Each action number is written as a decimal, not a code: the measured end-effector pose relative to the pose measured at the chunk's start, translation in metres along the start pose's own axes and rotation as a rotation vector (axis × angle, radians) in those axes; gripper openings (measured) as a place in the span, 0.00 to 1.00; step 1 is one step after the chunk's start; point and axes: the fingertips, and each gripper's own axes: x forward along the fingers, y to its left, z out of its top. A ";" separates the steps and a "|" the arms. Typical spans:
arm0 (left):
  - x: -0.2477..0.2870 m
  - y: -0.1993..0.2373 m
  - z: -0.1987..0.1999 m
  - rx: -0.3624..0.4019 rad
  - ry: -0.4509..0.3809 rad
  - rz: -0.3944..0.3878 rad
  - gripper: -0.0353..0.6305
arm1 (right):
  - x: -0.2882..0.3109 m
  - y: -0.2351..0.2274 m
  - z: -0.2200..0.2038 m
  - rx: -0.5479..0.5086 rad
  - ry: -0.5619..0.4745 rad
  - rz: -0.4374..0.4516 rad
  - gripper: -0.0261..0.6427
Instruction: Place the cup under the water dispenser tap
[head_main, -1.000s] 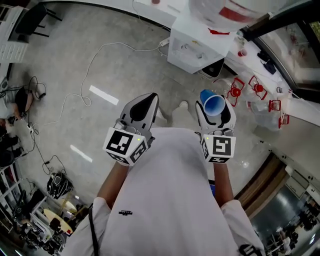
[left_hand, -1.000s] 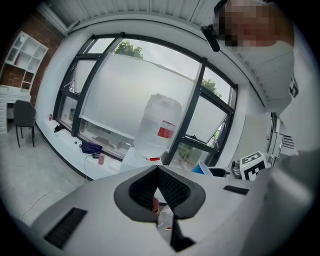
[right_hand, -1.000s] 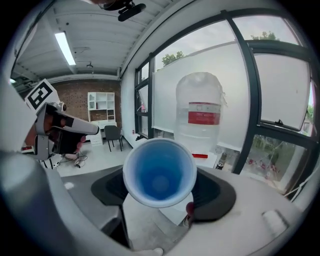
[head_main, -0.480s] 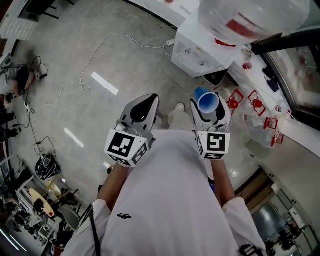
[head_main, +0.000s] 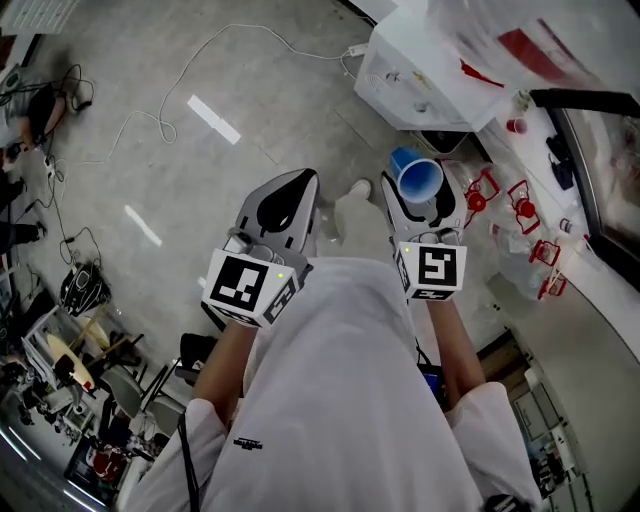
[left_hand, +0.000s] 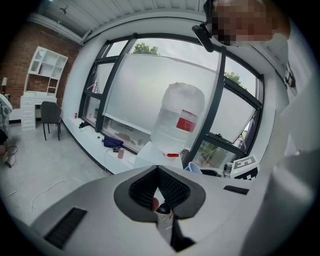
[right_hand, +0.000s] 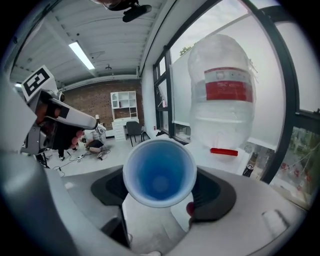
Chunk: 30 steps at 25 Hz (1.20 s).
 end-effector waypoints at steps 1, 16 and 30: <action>0.003 0.002 -0.004 -0.005 0.006 0.005 0.06 | 0.006 -0.001 -0.005 -0.001 0.008 0.006 0.59; 0.045 0.041 -0.070 -0.051 0.078 0.053 0.06 | 0.087 -0.027 -0.083 0.007 0.086 -0.001 0.59; 0.086 0.071 -0.113 -0.067 0.113 0.042 0.06 | 0.146 -0.032 -0.139 0.029 0.117 -0.022 0.59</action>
